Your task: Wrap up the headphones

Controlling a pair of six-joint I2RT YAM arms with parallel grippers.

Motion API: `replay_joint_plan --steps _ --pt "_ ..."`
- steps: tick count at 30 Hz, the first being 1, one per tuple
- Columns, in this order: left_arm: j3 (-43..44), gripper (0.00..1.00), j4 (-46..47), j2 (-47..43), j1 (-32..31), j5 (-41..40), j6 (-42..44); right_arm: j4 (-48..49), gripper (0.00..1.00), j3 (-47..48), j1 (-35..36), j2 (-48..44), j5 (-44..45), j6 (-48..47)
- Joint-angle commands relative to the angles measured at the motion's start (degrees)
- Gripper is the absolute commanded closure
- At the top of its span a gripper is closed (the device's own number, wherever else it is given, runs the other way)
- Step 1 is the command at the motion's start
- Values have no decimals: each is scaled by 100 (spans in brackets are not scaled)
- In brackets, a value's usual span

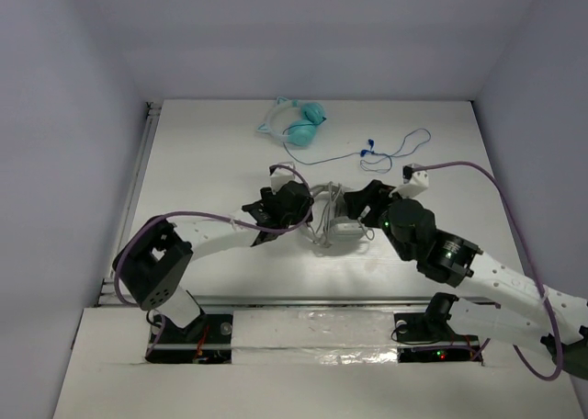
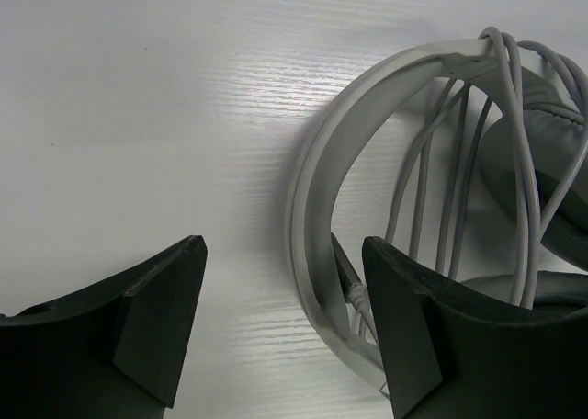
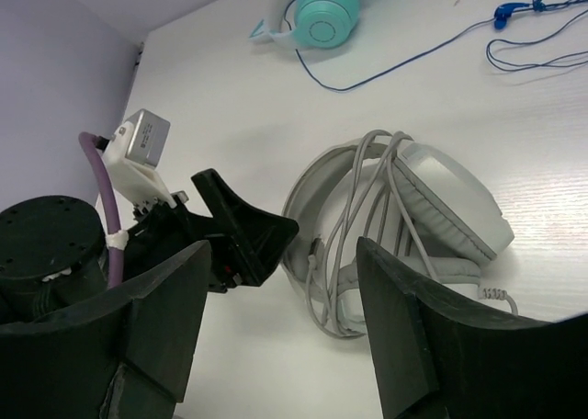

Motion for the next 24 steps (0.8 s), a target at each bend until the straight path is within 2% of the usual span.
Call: replay_joint_plan --steps 1,5,8,9,12,13,15,17,18,20,21,23,24 --pt "340 34 -325 -320 43 -183 130 -57 30 272 -7 -116 -1 -181" --pt "666 33 -544 -916 43 -306 341 -215 34 299 -7 -422 60 -269" --pt "825 33 -536 -1383 43 -341 657 -338 45 316 -7 -687 69 -392" --pt "868 33 -544 -1715 43 -359 727 -382 55 334 -7 -896 0 -427" --pt "948 33 -579 -2339 43 -376 1035 -584 73 413 -7 -1240 -115 -489" --pt "965 32 -606 -2482 43 -394 1166 -715 88 439 -7 -1467 -124 -515" --pt "1018 30 -684 -2893 43 -464 1307 -848 94 527 -7 -1688 -159 -550" --pt "1027 27 -720 -3167 43 -508 1483 -1076 94 615 -7 -1978 -151 -612" --pt "1018 25 -737 -3430 43 -526 1562 -1181 93 659 -7 -2066 -72 -621" --pt "1027 17 -825 -3651 43 -596 1703 -1436 72 834 -7 -2329 25 -612" --pt "1018 15 -895 -3852 43 -683 1790 -1498 50 878 -7 -2409 69 -621" --pt "1027 10 -992 -4003 43 -850 1853 -1647 31 984 -7 -2646 122 -586" --pt "992 9 -1080 -4125 43 -903 1853 -1701 16 1019 -7 -2708 122 -577"
